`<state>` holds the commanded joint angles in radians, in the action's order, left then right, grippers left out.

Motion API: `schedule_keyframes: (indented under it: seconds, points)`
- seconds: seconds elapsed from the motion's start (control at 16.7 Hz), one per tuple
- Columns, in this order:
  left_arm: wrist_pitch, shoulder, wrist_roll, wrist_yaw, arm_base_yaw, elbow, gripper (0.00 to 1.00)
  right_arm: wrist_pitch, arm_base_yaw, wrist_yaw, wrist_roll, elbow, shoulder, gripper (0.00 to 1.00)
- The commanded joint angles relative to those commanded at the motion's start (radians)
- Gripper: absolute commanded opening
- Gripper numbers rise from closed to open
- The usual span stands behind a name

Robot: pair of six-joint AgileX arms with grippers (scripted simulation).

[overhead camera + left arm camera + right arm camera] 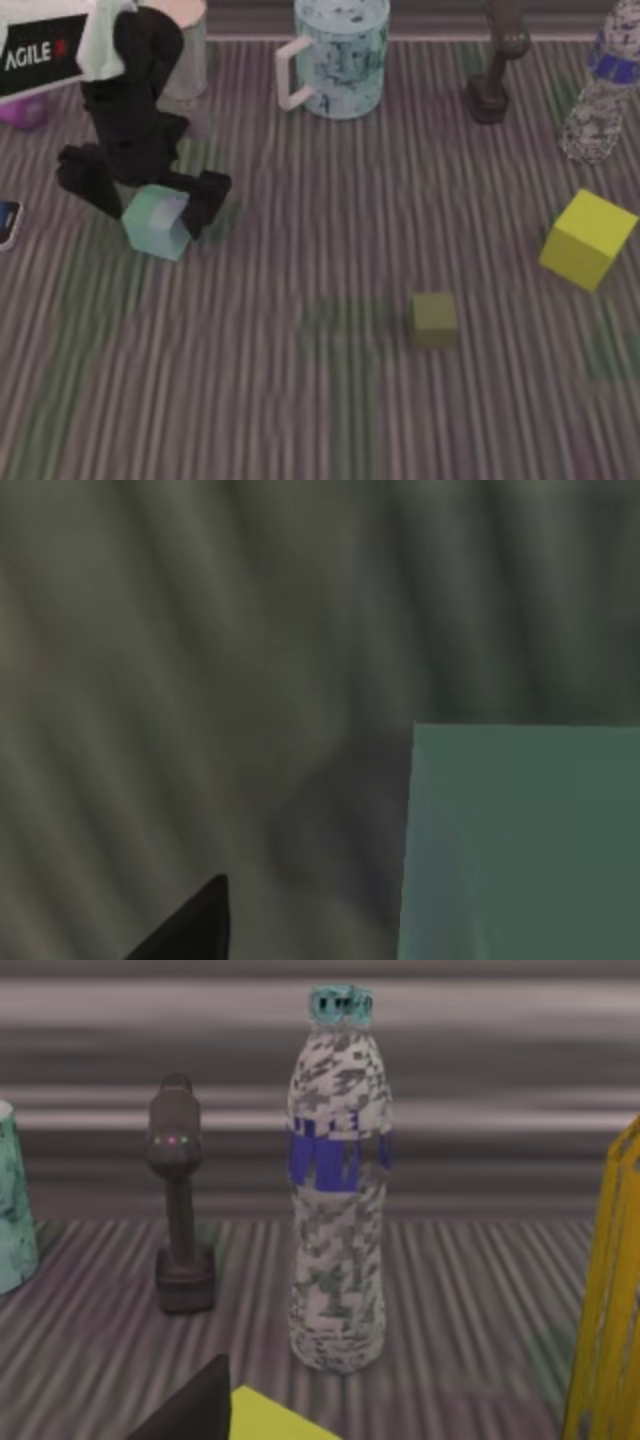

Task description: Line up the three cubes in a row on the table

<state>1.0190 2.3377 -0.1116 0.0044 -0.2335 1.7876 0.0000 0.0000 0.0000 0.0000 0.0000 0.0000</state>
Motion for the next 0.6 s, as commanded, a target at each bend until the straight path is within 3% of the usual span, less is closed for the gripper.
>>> schedule_keyframes:
  seconds: [0.36,0.6]
  points:
    - [-0.053,0.015,-0.001,0.0,0.001,-0.039,1.0,0.0,0.0,0.0,0.0,0.0,0.0,1.0]
    - [-0.053,0.015,-0.001,0.0,0.001,-0.039,0.7,0.0,0.0,0.0,0.0,0.0,0.0,1.0]
